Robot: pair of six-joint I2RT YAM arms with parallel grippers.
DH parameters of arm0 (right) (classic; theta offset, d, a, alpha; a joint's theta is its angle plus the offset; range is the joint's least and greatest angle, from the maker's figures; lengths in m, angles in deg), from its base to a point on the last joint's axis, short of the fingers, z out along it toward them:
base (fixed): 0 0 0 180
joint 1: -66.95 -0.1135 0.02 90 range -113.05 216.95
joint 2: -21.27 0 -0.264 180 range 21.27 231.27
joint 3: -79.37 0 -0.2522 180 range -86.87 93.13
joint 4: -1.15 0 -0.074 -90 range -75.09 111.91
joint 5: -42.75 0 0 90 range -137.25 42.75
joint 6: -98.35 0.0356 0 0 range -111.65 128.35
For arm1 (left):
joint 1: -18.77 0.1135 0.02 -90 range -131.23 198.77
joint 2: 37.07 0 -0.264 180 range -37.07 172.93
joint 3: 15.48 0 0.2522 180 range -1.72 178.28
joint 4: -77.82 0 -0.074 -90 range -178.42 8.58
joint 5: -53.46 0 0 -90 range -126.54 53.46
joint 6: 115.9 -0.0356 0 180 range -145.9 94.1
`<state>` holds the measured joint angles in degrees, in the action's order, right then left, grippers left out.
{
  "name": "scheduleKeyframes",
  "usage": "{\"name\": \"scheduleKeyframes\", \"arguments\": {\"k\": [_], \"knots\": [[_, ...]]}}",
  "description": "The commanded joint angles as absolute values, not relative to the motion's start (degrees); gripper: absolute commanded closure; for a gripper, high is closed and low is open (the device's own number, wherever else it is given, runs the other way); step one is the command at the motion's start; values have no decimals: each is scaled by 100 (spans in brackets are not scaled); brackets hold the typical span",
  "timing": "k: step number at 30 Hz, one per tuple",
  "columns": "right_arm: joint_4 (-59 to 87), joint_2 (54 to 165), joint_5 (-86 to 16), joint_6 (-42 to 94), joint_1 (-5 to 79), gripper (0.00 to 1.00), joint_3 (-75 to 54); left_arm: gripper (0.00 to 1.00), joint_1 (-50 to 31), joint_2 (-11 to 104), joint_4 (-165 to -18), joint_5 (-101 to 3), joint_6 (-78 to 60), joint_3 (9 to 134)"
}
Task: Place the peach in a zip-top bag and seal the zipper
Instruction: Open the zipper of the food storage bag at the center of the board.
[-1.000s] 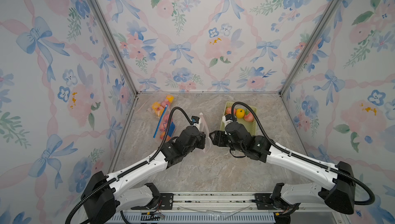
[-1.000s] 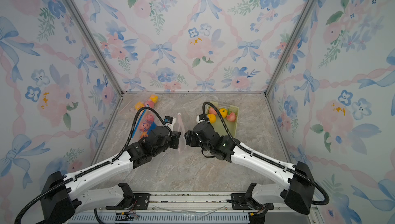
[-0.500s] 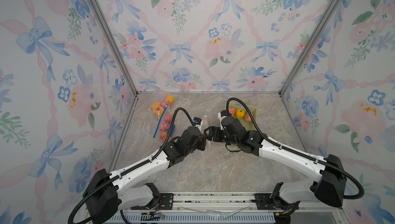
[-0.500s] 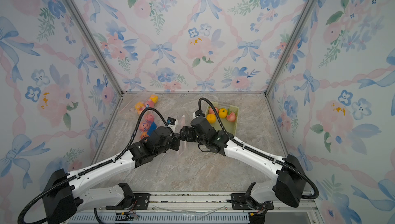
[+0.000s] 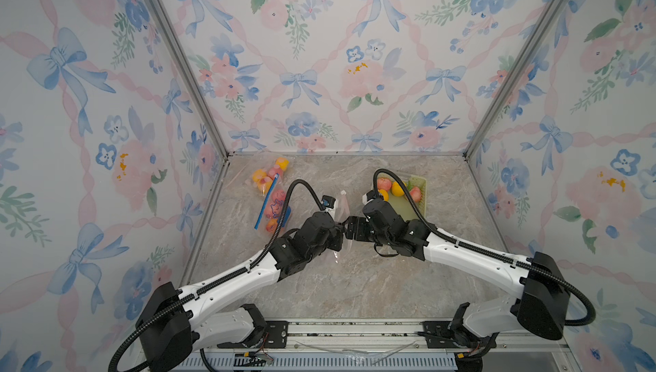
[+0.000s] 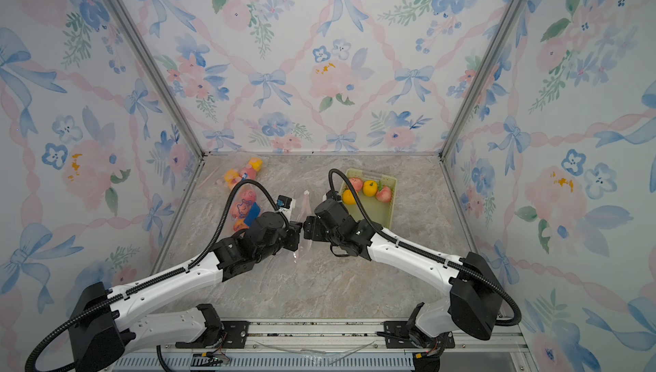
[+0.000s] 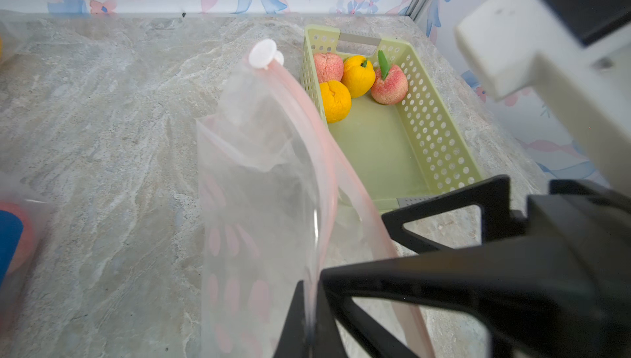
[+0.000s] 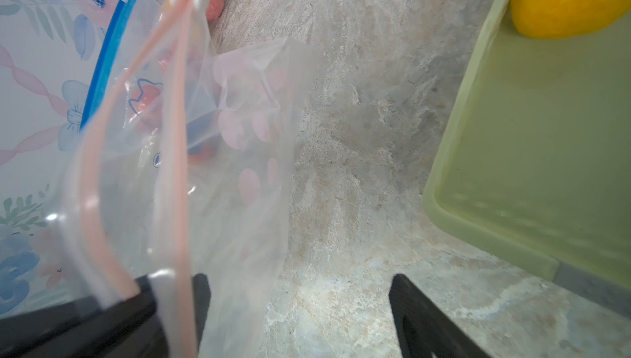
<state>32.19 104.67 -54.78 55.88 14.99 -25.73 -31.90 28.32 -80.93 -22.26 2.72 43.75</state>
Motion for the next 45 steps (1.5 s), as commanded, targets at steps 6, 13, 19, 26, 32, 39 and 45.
{"name": "scheduleKeyframes", "arguments": {"k": [6, 13, 19, 26, 32, 39, 45], "knots": [[3222, 11392, -5415, 5394, 1404, 21, -1900, 100, -3342, 2318, -7799, -1744, 88, 4657], [3700, 11766, -5798, 5358, 1330, 31, -1943, 100, -3151, 1767, -7283, -142, -720, 4728], [4171, 11804, -6329, 5387, 1299, 33, -2096, 100, -2642, 1384, -7269, 11, -1434, 4726], [4055, 11765, -5948, 5158, 1216, 33, -1740, 100, -2604, 1619, -7227, -1042, -1500, 4542], [3850, 11275, -5524, 4997, 1126, 32, -1603, 100, -2599, 2032, -7204, -1686, -1528, 4486], [3847, 10720, -5530, 4962, 1225, 31, -1747, 100, -2605, 2379, -7217, -1786, -1443, 4536], [3461, 10163, -5097, 5001, 1578, 26, -2151, 100, -2603, 2692, -7234, -1914, -1344, 4683]]}}
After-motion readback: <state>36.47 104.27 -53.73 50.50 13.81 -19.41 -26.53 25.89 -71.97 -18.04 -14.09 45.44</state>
